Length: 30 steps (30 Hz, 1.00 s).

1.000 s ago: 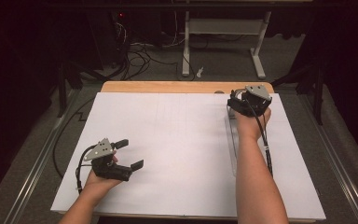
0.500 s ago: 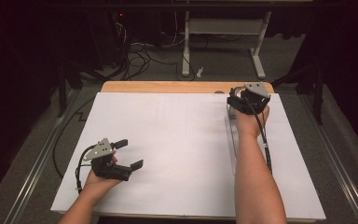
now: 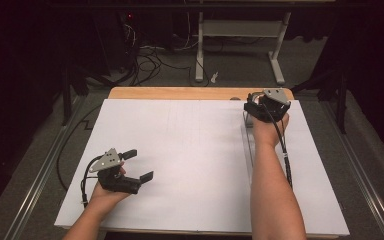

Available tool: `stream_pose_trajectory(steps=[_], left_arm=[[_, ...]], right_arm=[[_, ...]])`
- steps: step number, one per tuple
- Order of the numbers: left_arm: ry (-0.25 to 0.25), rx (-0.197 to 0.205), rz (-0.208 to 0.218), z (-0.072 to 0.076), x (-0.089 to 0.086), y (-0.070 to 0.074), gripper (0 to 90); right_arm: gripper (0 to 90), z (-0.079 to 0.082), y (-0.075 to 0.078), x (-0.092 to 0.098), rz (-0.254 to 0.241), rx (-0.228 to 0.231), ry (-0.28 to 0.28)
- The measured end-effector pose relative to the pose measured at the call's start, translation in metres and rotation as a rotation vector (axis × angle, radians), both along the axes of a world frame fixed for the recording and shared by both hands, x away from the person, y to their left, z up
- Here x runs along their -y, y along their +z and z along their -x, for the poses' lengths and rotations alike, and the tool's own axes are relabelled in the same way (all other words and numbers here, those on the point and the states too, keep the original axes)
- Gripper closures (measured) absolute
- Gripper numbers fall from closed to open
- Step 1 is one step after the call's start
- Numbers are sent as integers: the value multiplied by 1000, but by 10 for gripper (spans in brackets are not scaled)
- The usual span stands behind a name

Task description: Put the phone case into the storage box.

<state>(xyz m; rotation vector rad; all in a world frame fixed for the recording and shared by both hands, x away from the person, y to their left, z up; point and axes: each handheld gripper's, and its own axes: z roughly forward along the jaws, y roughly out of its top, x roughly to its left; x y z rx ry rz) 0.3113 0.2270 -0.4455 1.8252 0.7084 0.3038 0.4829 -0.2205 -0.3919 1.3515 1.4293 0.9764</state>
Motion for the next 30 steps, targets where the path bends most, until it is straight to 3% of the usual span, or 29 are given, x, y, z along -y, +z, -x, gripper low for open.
stream_pose_trajectory(steps=[13,30], left_arm=[[-2,2,-3,1,0,0,2],[-4,1,-6,1,1,0,2]], right_arm=[[110,-1,0,2,-8,-4,16],[37,-3,-3,4,-28,-43,32]])
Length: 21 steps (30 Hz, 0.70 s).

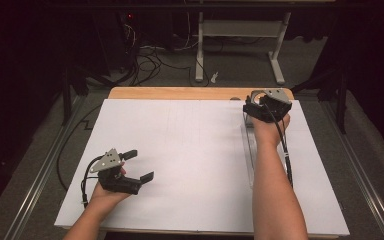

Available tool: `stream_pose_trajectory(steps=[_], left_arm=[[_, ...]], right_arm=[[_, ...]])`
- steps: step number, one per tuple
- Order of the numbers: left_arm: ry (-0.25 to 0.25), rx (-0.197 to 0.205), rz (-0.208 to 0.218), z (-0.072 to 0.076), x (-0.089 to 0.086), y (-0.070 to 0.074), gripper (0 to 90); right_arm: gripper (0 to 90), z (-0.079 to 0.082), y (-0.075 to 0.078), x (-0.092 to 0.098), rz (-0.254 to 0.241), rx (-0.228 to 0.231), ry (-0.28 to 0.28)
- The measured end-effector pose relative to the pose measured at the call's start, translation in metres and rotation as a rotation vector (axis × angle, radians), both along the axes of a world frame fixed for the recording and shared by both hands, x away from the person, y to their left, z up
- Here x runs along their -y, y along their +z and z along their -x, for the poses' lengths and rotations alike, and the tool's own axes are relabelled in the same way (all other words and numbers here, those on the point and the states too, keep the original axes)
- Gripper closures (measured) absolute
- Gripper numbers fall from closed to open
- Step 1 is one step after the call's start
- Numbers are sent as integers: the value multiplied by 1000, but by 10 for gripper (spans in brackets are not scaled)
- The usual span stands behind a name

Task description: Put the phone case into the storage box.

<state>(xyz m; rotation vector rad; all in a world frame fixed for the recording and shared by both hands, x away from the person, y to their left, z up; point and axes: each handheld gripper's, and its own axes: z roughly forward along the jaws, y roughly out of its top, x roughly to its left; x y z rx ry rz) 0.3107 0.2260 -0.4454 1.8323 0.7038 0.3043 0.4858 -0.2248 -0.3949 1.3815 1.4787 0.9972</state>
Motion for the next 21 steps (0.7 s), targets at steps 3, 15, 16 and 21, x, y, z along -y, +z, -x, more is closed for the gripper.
stream_pose_trajectory(steps=[3,15,16,21], left_arm=[[-1,-1,-1,0,0,0,2],[0,-1,-1,0,0,0,2],[1,-1,-2,0,0,0,2],[3,-3,-7,0,1,-1,2]], right_arm=[[31,-1,0,1,1,3,-1],[3,-1,0,4,-5,-8,14],[3,-1,1,4,-4,-8,18],[2,1,1,5,-7,-19,32]])
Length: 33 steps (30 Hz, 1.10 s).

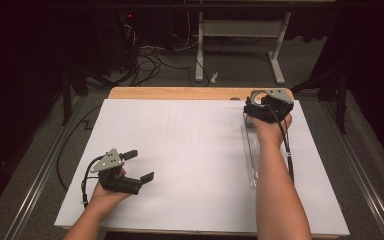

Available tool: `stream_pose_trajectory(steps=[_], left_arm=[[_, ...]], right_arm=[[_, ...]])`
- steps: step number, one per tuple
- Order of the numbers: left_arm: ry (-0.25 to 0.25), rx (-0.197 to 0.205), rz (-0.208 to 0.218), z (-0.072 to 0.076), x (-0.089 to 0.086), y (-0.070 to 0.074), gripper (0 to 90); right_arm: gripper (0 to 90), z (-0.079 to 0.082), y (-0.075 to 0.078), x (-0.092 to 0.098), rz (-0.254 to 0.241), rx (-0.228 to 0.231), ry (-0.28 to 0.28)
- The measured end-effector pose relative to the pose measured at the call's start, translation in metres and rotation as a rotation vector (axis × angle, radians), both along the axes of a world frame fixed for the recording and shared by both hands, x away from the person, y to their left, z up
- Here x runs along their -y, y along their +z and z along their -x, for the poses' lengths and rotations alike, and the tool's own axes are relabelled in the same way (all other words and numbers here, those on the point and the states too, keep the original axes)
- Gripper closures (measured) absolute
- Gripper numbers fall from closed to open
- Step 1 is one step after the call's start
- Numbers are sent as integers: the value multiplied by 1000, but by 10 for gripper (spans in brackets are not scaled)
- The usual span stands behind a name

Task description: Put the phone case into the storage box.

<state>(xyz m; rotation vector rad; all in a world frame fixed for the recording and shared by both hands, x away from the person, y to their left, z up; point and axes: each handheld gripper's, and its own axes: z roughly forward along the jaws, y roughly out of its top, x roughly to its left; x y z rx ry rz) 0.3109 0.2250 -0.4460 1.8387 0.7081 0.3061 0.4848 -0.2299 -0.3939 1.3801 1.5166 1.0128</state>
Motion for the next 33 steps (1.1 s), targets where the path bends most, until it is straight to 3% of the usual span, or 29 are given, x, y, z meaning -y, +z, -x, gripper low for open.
stream_pose_trajectory(steps=[22,33], left_arm=[[6,-9,-38,-1,3,-2,2],[6,-14,-47,-2,3,-3,2]], right_arm=[[1,24,9,4,-28,13,49],[2,56,12,5,-47,13,108]])
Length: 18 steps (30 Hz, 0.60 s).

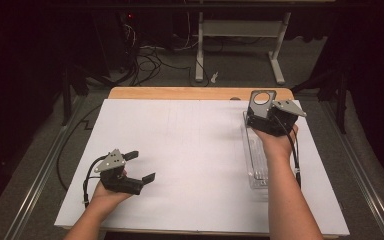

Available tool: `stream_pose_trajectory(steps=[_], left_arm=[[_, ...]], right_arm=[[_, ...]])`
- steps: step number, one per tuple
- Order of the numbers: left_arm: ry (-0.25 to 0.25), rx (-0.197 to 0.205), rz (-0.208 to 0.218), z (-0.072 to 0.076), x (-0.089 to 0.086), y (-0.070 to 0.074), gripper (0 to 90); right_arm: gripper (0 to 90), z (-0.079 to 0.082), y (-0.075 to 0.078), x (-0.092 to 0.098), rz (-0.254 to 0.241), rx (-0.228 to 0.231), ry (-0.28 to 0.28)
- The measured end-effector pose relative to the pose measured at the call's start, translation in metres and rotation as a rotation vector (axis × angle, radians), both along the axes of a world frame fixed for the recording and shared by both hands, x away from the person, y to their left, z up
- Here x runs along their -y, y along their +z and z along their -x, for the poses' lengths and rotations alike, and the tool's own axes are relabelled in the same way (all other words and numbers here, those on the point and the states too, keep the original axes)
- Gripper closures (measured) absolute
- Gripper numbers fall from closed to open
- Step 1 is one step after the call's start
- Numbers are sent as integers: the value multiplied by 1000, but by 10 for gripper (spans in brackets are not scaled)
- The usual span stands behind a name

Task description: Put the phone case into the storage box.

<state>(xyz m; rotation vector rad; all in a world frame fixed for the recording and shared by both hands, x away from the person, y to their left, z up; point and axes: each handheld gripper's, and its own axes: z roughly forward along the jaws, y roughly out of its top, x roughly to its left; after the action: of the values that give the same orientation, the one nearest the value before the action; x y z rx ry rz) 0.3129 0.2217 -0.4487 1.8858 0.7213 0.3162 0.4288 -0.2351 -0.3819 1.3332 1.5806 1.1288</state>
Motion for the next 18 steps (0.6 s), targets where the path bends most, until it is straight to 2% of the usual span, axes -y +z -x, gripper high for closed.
stream_pose_trajectory(steps=[10,18], left_arm=[[6,-8,-4,-1,1,-1,2],[12,-7,1,0,0,0,2]], right_arm=[[2,41,7,12,-54,8,94],[2,79,10,16,-62,30,183]])
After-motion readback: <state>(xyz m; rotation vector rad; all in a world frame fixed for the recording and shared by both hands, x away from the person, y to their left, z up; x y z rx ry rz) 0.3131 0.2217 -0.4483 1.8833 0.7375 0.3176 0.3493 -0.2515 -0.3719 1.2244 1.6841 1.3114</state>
